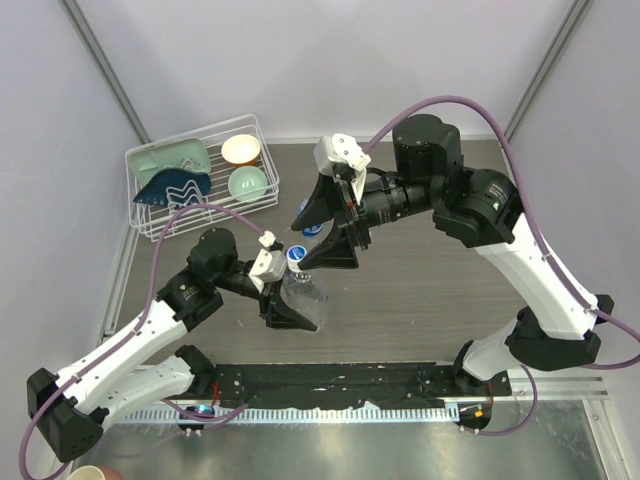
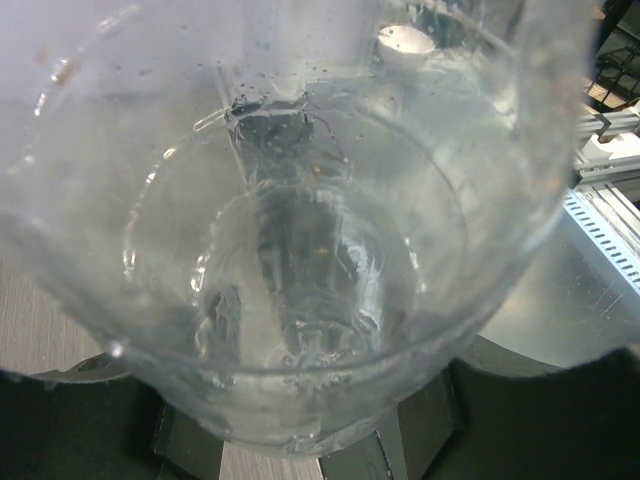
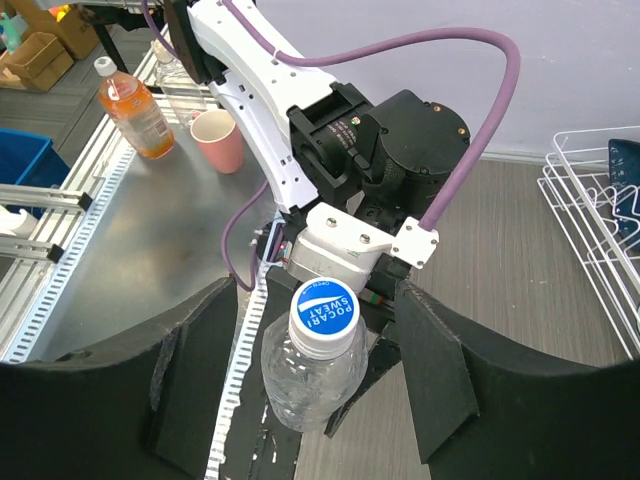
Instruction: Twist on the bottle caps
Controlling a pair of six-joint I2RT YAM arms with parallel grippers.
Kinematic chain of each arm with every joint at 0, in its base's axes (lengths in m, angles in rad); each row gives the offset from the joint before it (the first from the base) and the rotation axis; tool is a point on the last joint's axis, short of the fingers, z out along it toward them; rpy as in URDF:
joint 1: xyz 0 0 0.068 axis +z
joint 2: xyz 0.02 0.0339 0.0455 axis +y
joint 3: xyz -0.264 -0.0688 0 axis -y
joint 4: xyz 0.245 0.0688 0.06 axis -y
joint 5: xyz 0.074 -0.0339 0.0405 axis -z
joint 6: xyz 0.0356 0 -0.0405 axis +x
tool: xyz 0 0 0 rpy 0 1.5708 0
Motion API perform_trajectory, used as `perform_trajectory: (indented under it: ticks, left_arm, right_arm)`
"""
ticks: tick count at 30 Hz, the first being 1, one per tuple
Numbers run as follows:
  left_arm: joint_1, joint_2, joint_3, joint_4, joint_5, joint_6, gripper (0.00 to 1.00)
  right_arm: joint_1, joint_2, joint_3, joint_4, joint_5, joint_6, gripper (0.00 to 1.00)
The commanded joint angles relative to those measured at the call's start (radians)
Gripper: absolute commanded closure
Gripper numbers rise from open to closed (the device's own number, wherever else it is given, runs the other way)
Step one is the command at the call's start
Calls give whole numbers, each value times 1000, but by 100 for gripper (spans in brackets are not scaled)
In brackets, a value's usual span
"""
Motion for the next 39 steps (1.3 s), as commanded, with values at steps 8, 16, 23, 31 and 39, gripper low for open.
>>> perform_trajectory:
  ticks: [8,16,23,31,39]
  left_arm:
    - [6,-3,39,17,3,-6,100]
    - [12,-6,43,21,-3,-8,100]
    - [20,-6,42,43,-35,-28,100]
    - [25,-14,37,41,-46,-28,100]
    - [29,-17,36,58,-95,-34,100]
  right_arm:
    - [-1,21,0,56,-49,9,32]
    - [-1,30,-30,57,-74,20,36]
    - [-2,-2,-83,91,-77,43,41]
    - [-1,-11,-92,106,-80,55,68]
    - [-1,-25,-156,88,21,66,89]
